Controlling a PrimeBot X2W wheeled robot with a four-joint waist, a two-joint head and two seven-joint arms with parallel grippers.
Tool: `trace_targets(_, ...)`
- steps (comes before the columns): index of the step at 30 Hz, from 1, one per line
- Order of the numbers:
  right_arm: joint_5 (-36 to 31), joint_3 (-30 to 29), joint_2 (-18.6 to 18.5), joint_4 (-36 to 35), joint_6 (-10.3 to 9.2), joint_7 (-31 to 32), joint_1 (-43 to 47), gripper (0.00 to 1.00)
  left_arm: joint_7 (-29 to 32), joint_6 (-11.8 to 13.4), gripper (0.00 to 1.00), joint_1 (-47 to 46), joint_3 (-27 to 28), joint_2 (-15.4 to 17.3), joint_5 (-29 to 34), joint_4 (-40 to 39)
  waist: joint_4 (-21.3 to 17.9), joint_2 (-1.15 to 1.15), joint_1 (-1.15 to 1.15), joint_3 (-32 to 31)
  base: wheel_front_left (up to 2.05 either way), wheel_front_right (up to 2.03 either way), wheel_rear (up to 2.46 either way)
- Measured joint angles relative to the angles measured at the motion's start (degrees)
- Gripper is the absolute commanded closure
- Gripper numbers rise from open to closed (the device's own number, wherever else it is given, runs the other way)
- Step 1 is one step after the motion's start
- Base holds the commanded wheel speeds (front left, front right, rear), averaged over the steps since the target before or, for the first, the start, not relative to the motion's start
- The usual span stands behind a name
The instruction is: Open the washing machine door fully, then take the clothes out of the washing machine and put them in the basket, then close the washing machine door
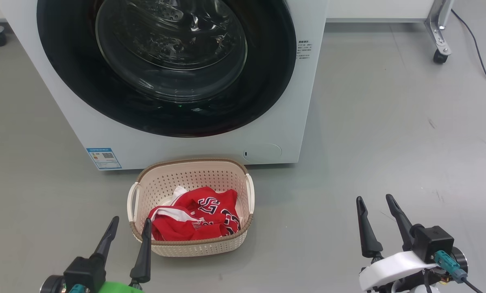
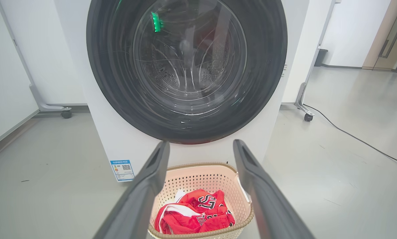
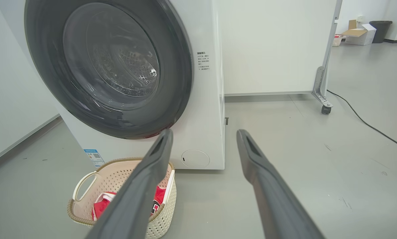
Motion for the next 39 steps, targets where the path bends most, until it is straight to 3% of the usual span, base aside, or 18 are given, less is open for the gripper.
trace_targets(29,0.1,0.2,0.2,-2.2,-0.37,0.0,2.4,0.00,0.0,0.8,0.00,0.7,-0.8,0.0,0.0,-0.6,0.2,0.00,0.00,-0.4,0.00,0.00,0.00)
trace_targets(30,0.1,0.0,0.3,-2.2,-0.48,0.0,2.5,1.00,0.0,0.8,1.00,0.7,-1.1,-0.1,0.1,-0.5,0.2,0.00,0.00,-0.4,0.00,0.00,0.00)
trace_targets(39,1.9,0.3,0.7,0.6,-0.34,0.1,4.2,1.00,0.3,0.7,1.00,1.8,-1.6,-0.9,-2.0,2.7,0.0,0.00,0.00,-0.4,0.00,0.00,0.00)
